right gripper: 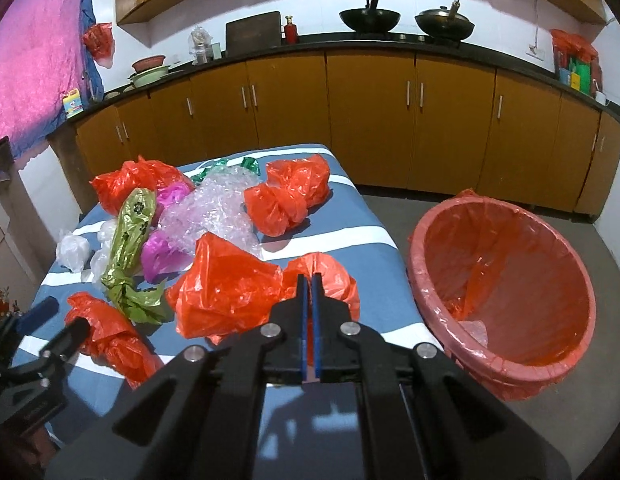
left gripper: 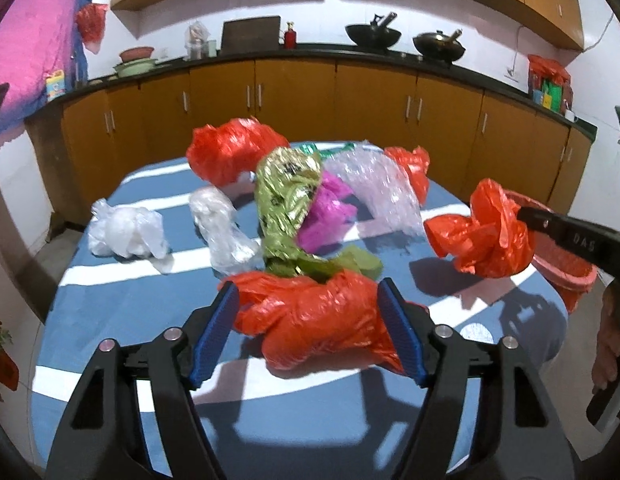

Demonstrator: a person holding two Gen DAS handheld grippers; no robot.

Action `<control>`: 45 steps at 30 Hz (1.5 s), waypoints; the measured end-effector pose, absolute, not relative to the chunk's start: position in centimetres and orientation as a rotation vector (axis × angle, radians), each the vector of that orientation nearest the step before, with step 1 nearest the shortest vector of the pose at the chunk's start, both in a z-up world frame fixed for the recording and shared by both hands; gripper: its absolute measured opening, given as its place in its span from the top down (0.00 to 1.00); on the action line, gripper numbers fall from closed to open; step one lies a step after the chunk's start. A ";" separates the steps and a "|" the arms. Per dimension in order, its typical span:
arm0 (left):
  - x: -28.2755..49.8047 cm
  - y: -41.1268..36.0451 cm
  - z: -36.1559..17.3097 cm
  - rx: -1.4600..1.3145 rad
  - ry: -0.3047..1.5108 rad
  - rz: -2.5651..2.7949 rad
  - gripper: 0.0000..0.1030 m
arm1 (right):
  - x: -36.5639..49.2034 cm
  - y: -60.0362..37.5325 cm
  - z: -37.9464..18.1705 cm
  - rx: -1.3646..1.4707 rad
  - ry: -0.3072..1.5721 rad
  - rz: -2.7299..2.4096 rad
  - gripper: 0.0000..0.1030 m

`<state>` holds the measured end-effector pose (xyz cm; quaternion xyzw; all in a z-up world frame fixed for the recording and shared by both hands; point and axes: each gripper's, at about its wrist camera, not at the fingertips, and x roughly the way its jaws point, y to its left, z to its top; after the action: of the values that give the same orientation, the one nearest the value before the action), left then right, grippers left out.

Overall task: Collect trash
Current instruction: 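Grasp a red plastic bag with the right tool while the left tool grasps another red bag, then carry the red bag with the left tool while the right tool carries its red bag to the basket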

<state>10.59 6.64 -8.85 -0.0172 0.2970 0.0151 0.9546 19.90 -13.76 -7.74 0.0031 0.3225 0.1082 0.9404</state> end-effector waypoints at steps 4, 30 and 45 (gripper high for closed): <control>10.9 6.6 -9.3 -0.051 0.623 0.011 0.47 | 19.8 -14.2 -7.5 0.018 0.661 0.213 0.96; 9.6 8.3 -3.9 -0.102 0.513 0.029 0.82 | 17.9 -15.5 -5.0 0.047 0.602 0.216 0.96; 11.7 6.6 -1.8 -0.096 0.480 0.025 0.82 | 16.9 -18.0 -2.6 0.081 0.526 0.171 0.97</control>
<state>11.73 6.59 -1.78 -0.0477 0.2374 0.0122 0.9702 16.87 -18.04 -2.61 0.0399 0.2594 0.0842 0.9613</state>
